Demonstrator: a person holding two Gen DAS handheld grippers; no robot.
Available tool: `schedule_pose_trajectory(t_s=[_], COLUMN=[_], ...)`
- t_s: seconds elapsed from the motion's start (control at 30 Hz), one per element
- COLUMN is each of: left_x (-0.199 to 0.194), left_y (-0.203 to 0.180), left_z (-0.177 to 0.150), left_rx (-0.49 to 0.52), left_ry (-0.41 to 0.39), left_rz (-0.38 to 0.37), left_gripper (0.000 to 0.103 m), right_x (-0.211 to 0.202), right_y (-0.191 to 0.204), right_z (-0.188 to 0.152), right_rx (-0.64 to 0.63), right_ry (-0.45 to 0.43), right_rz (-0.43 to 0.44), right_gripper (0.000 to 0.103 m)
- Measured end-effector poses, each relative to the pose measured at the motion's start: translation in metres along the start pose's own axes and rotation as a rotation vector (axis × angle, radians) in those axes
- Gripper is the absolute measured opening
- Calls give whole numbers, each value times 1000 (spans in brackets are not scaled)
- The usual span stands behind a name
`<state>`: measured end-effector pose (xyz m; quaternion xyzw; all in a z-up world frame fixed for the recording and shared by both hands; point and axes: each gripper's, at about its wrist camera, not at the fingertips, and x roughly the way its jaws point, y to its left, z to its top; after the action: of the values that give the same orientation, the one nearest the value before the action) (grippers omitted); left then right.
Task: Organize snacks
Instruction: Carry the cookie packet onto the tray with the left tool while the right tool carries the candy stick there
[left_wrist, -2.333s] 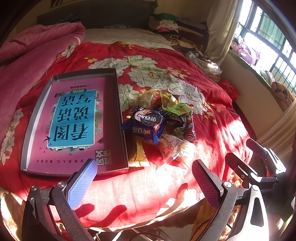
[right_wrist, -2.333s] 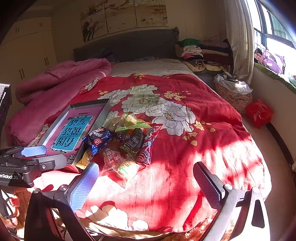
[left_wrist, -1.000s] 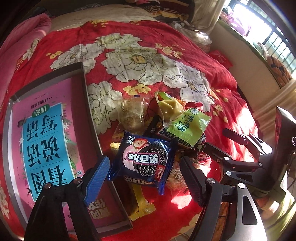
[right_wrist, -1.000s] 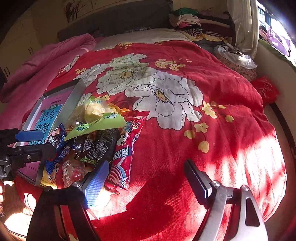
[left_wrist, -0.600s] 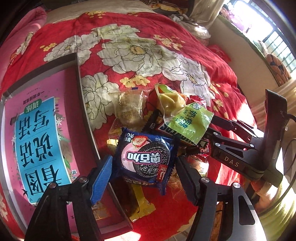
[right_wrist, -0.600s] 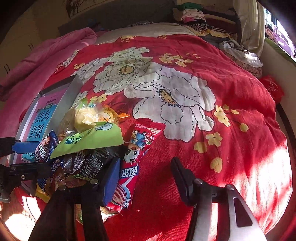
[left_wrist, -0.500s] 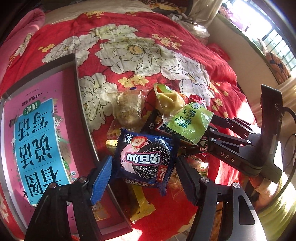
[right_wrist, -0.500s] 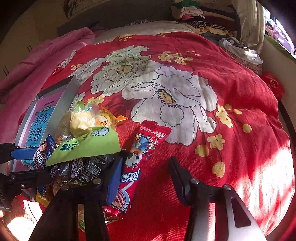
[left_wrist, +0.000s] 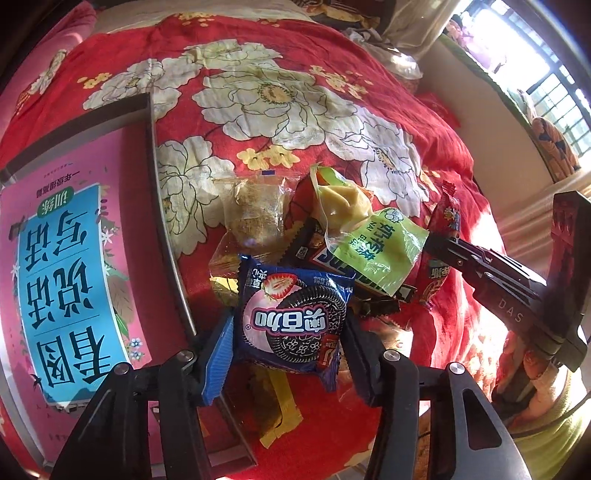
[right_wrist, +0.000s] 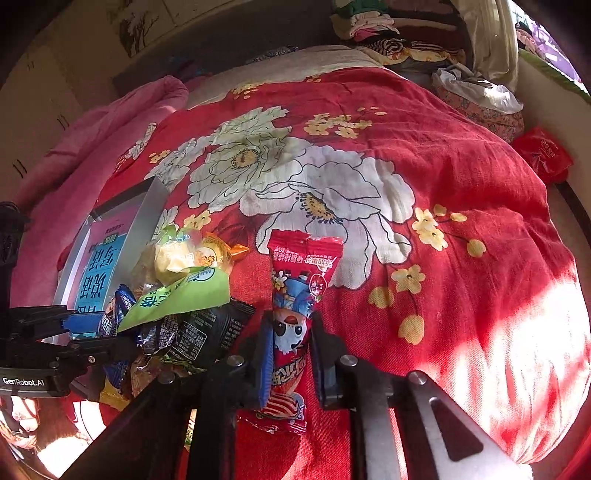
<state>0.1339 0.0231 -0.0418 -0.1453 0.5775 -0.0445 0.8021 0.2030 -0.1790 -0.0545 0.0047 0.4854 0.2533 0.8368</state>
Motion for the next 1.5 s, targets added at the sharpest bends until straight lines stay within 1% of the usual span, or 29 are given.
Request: schedule_pose_trajectory(t_s=[0.1,0.4,0.6,0.77,0.9,1.1,1.27,1.5], left_x=[-8,-33,-58,-76,-86,-97,-104,-113], left_y=[4,16,26,42,59,88,110,137], left_z=[-1,-3,-7,-13,-22,-41,-57,-72], left_rx=[-21,-60,-82,-116,-152,-207,-255,-306], left_ry=[-24,-85,-138,-176,-198,-220,-236,-264], left_rz=[-28,-53,-55,-50,-30,10,34,76], left_gripper=[56,56,56,56,56,56,56,56], right_x=[-15,-45,-71,-86,-86,-79,-70,-52], right_y=[0,20,44,77,103,139,163,190], right_z=[1,9,16,20,18,7,-3,-14], right_rx=[-1,-46,-93,-153,-197,-257,-294,-336], right_ry=[-33,-105,-154,-181,-173,-134,-92,-31], right_rz=[6,17,64,128,175,240,275,301], right_gripper=[18,18,18,18,18,18,18,18])
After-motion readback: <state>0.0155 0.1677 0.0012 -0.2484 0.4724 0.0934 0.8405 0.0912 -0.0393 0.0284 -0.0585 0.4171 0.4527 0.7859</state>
